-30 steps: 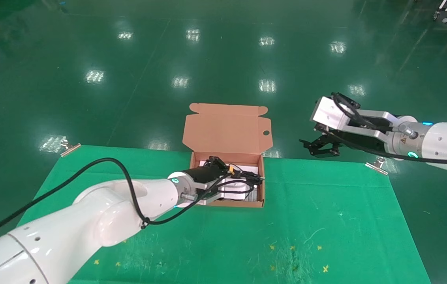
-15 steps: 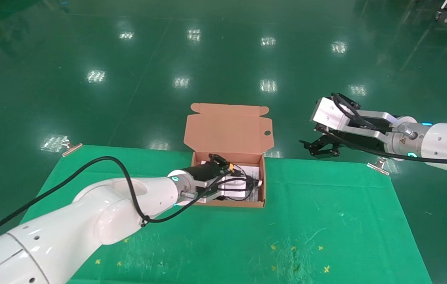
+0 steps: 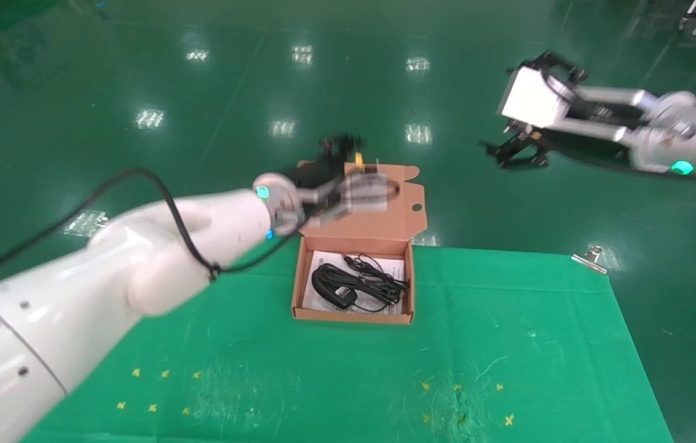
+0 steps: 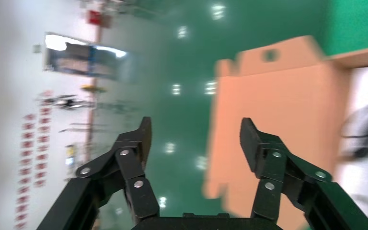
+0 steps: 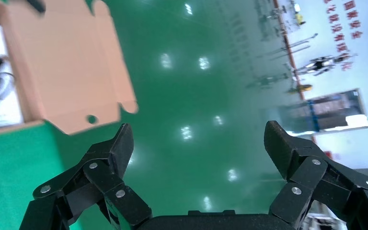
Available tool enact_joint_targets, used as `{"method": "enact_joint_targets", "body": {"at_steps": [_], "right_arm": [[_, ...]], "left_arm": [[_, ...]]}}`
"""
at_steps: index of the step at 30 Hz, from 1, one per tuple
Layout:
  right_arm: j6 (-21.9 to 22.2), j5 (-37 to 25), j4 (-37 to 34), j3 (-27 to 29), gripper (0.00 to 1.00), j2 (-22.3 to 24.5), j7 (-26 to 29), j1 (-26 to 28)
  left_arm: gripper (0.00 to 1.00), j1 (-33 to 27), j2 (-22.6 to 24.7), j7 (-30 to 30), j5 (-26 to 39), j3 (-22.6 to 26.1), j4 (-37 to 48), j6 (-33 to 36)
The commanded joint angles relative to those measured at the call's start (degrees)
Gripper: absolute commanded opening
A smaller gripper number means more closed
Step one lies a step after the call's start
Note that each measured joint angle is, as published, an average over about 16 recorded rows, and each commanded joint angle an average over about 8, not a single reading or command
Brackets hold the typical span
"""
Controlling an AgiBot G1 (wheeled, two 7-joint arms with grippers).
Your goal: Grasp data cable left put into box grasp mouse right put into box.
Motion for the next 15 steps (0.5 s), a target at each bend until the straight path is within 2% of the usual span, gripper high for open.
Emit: {"method": "enact_joint_targets", "body": {"at_steps": [1,7,15], "right_arm": [[-0.3,-0.6,0.4,0.0,1.00,0.2,-0.7,1.1],[-2.9,1.6,0.8,1.5,1.00,0.8,-1.0,0.1],[-9.1,9.1,1.9,6.1,1.00,2.2,-1.5,-4.5]], "left_arm": [[1.00,-1.2,0.1,-0.3,0.1,0.1,0.6,-1.0],[1.00,-0.9,-0.9,-0.3,-1.8,-1.1,0.0,0.2],[1.00,2.6,-5.8,0.6,-11.3,-7.6,-3.1,9.1]]}}
